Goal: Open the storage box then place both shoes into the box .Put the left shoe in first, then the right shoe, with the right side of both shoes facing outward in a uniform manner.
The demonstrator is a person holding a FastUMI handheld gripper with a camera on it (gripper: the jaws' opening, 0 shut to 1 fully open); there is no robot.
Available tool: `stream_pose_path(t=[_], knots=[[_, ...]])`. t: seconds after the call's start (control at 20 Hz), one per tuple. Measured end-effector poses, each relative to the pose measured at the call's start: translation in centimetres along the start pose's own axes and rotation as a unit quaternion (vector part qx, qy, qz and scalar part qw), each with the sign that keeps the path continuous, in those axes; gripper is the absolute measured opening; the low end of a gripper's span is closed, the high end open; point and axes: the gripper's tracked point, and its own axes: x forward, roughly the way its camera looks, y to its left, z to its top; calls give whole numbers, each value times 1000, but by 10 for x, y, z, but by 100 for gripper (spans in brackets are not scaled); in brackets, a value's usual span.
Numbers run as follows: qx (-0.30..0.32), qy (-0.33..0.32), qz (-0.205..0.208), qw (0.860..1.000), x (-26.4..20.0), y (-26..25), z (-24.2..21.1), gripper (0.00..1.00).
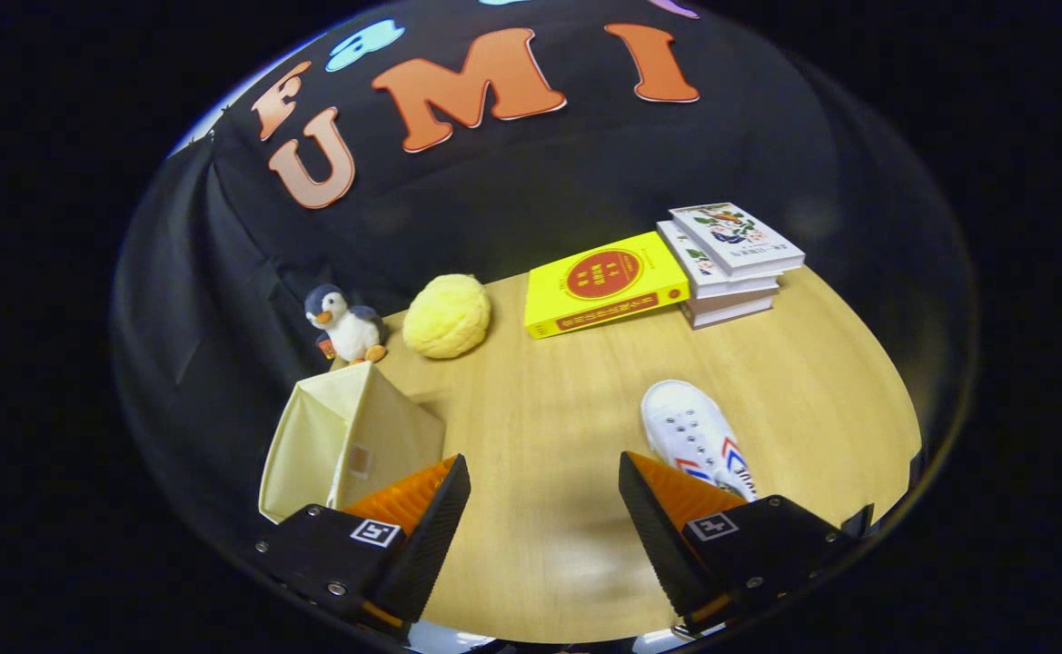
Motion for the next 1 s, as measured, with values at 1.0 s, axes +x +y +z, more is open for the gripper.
stream_pose_path(t=[1.0], knots=[[-87,109,4,990,60,-161,-72,87]])
